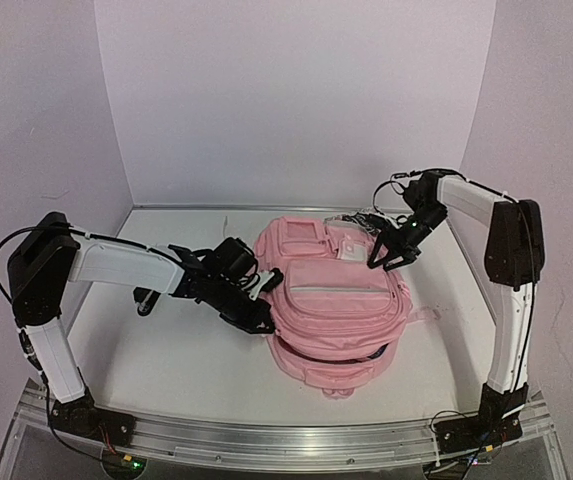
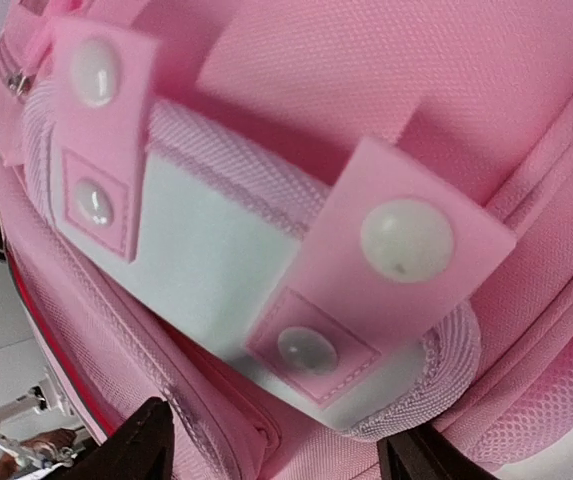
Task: Pack the student bag
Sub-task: Zip the student bag at the center of the board.
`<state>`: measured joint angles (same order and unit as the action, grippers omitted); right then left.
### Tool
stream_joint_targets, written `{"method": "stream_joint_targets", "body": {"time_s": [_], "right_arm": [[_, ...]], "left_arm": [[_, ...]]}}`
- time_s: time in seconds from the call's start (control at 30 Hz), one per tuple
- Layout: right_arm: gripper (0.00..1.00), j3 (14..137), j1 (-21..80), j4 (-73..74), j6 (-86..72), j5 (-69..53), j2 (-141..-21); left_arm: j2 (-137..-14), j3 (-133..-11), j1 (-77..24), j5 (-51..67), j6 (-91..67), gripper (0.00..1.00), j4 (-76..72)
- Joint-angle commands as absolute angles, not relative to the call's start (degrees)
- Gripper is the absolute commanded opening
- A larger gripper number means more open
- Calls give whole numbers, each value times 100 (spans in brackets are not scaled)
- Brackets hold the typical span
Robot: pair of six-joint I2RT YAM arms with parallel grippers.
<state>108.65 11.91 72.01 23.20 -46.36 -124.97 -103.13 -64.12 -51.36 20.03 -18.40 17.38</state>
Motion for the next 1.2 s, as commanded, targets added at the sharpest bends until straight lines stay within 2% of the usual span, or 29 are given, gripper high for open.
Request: {"method": "stream_joint_targets", "body": {"time_s": [0.0,0.13,0.33,0.63,0.83,0.97,1.17], "right_arm": [[73,11987,1281,7684,3483,-4142,-12322],[77,12724,1529,7641,3555,-4014,-12296],[87,13025,2290,6545,3093,-3695,-12395],[83,14062,3253,5244,1443,-2868,-13261],[85,13894,3701,4559,1406,-2391,-13510],[86,14203,3813,4437,1217,-1892,-13949],[83,14037,3831,4262,1304,-1124,-14368]], "left_arm": [[-10212,-6605,-4981,1638,-1874,0,1352],[-10266,-6567,-4983,1610,-1757,0,1137],[-10152,-6454,-4983,1409,-1471,0,1321],[-10436,-6812,-5001,1450,-1168,0,1673],[-10515,-6897,-5051,1441,-1093,0,1689],[-10598,-7014,-5112,1433,-1022,0,1853],[-10571,-7095,-5187,1385,-967,0,2018]]}}
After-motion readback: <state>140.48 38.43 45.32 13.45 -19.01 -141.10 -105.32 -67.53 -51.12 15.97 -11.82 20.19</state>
